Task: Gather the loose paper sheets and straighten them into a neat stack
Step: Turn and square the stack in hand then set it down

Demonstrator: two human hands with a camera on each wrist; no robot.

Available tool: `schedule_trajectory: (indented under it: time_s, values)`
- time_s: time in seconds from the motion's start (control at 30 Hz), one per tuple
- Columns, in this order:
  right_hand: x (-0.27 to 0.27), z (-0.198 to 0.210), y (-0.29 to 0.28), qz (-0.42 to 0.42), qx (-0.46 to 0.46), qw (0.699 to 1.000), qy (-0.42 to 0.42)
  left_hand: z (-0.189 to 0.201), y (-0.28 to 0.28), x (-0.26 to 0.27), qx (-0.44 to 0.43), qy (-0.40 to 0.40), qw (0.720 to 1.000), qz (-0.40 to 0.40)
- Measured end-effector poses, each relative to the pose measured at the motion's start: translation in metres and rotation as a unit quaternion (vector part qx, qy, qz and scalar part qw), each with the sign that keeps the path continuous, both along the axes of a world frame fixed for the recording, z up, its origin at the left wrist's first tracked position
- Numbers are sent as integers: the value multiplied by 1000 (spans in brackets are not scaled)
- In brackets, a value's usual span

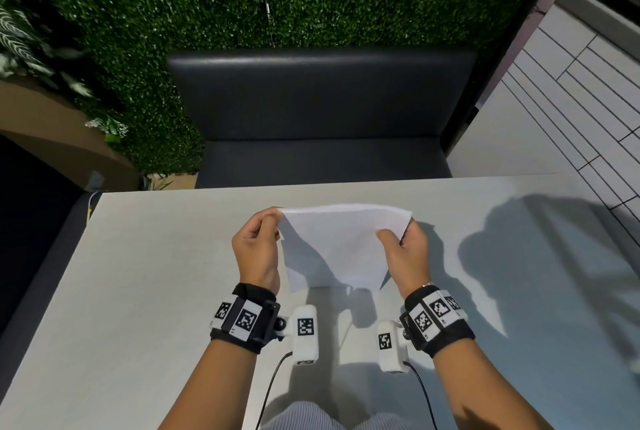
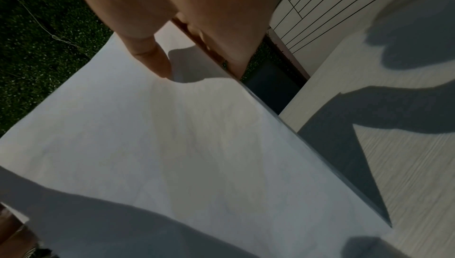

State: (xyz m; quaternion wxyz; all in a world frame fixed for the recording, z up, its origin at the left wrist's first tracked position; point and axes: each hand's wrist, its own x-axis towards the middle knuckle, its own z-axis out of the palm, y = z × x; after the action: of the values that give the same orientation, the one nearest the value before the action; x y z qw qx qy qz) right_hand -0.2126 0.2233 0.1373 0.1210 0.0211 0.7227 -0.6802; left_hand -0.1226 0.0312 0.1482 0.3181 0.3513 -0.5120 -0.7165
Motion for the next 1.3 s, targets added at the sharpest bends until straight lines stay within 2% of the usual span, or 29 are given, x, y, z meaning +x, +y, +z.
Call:
schedule_trajectory:
  time_s: [0.2,0.33,0.4,0.47,0.53,0.67,0.77,0.93,1.13,1.3]
  values:
    - [-1,-1,0,-4,10,1000,-3,7,3,-3,-7,4,1000,-21]
    - [-1,-3,3,-1,4,1000,-9,-7,-10,4,99,104,983,-117]
    - [-1,-3,4,-3,-3,1000,-11,-14,-15,6,66,80,977,-186]
    - [-1,0,3,-5,-18,1000,-12,-17,-11,4,-13,-3,973,-231]
    - [2,5,3,-1,-54,998,-10,-17,-1,1,-38,-58,974,-216]
    - [1,14,3,-8,-96,995,36,-16,9,-4,-34,-54,982,-175]
    - [0,18,0,-2,-85,995,44,-14,14,-5,-62,-61,977,-197]
    - [-1,25,-1,-21,-89,992,83,-9,14,-1,-84,-29,979,-183]
    - [-6,17,2,10,-70,996,47,-28,11,-5,-59,-83,974,-200]
    - [-10,19,6,-4,-91,994,64,-32,8,-13,-51,-108,974,-194]
